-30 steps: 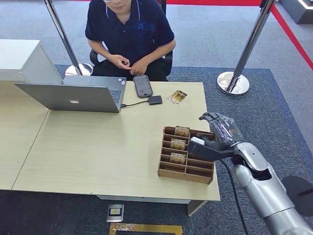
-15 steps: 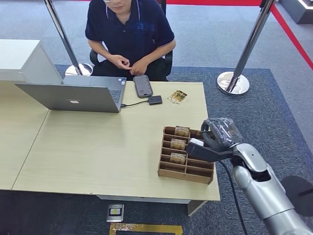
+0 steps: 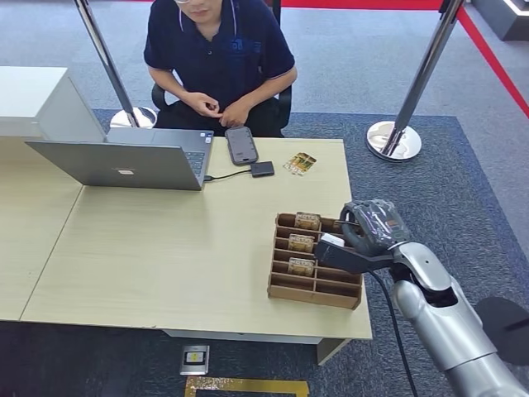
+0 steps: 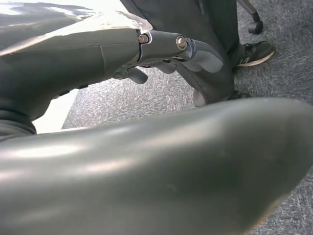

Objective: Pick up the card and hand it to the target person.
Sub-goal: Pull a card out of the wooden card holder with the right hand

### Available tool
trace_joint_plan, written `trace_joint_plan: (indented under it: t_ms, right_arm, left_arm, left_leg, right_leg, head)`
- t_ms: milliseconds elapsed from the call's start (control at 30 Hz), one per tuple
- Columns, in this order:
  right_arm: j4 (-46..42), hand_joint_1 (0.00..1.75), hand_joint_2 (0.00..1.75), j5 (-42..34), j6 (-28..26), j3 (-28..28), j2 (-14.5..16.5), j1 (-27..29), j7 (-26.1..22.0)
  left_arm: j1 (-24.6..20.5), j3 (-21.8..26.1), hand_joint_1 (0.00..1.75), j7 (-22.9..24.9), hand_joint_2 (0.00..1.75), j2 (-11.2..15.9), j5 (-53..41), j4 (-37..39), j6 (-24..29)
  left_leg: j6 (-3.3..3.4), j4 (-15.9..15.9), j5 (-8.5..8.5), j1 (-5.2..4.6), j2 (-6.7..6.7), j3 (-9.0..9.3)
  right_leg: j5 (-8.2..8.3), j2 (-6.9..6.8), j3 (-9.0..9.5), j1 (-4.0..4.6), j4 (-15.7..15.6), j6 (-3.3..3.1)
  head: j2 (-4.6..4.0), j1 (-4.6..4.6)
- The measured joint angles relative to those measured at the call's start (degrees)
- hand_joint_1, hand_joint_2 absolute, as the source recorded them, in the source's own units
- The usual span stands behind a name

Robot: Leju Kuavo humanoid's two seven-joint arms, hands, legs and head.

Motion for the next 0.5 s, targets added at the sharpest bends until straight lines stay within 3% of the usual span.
trace_joint_plan:
  t_ms: [267,500]
  right_arm:
    - [-1.4,1.54,1.75,0.0,-0.2,-0.2,-0.5,0.3,0.1]
    - [-8.8,1.54,1.75,0.2,-0.2,-1.8,-3.0,2.4,0.1]
  left_arm:
    - [0.0,0.0,0.00,-0.1,0.00,0.0,-0.3,0.0,0.0]
    - [0.0,0.0,0.00,-0.3,0.00,0.0,0.2,0.0,0.2]
  left_leg:
    - [0.00,0.0,0.00,0.00,0.00,0.00]
    - [0.00,0.0,0.00,0.00,-0.01,-0.02]
  right_leg:
    - [0.00,0.00,-0.01,0.00,0.0,0.00]
    - [0.00,0.00,-0.02,0.00,0.0,0.00]
  head:
    - [0.00,0.00]
    - [0.00,0.01]
